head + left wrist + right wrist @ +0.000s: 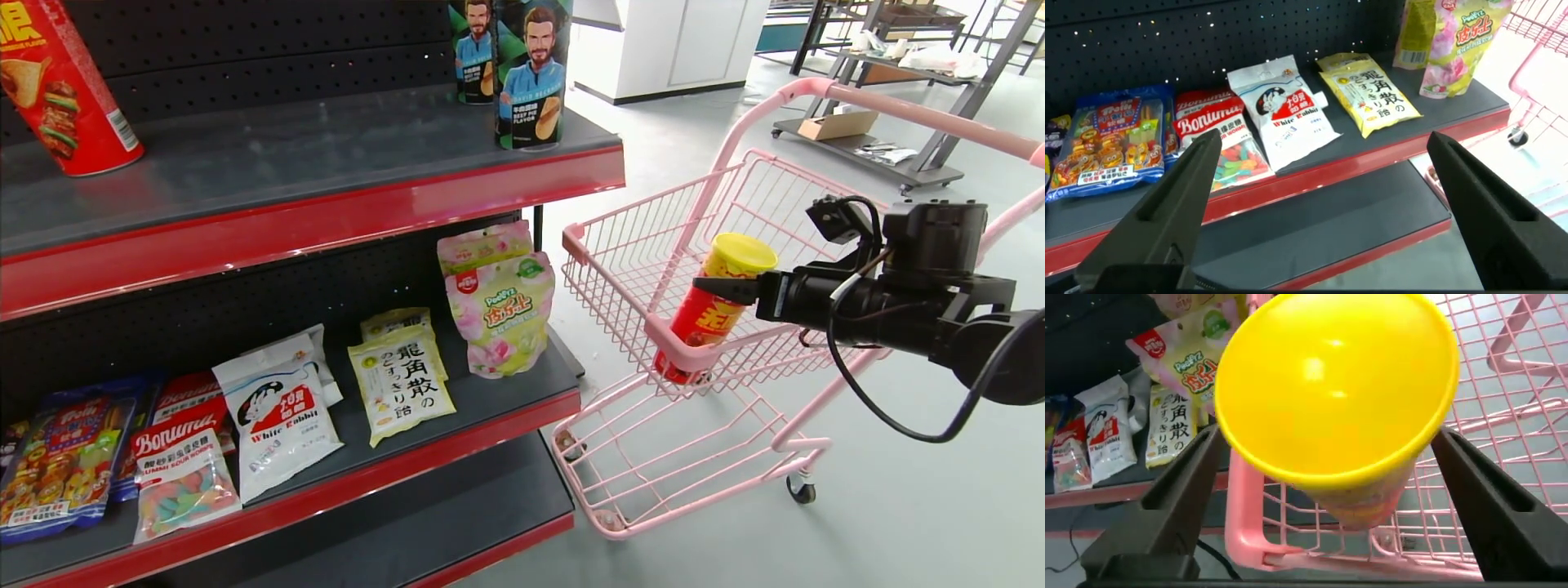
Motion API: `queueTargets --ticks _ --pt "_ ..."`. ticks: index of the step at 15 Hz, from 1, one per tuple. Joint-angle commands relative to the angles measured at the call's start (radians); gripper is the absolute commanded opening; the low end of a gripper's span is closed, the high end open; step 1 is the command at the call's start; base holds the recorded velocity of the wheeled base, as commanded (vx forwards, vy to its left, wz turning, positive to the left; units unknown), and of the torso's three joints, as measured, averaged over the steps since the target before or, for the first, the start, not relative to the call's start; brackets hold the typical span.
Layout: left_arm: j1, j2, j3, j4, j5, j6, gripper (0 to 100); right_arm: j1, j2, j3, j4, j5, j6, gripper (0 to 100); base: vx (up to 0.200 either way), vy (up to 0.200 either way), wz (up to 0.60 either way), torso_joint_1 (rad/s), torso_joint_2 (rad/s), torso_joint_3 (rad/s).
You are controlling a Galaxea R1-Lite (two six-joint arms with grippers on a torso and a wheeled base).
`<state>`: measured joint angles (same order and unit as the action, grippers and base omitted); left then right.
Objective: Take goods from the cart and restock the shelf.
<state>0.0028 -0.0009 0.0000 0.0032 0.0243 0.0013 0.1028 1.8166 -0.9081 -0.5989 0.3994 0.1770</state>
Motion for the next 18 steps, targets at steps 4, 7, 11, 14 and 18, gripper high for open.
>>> queueTargets --ticks 4,7,11,14,18 --pt "0.0 0.001 0.0 0.0 0.0 0.0 100 -0.002 0.087 -0.038 -0.015 -0.004 0.001 100 0.0 0.0 0.0 0.0 0.0 0.0" --pt "0.0 0.001 0.0 0.0 0.0 0.0 100 0.0 0.107 -0.069 -0.015 -0.005 0.001 100 0.0 0.0 0.0 0.0 0.0 0.0" --pt "0.0 0.001 0.0 0.0 0.0 -0.001 100 0.017 0.136 -0.094 -0.038 -0.076 0.012 0 0.0 0.0 0.0 0.0 0.0 0.0" --pt "0.0 0.001 0.0 0.0 0.0 -0.001 100 0.038 0.141 -0.089 -0.041 -0.077 0.033 0 0.0 0.0 0.0 0.0 0.0 0.0" --pt "0.0 0.001 0.0 0.0 0.0 -0.001 100 0.029 -0.011 -0.21 0.011 -0.083 0.002 0 0.0 0.0 0.0 0.0 0.0 0.0"
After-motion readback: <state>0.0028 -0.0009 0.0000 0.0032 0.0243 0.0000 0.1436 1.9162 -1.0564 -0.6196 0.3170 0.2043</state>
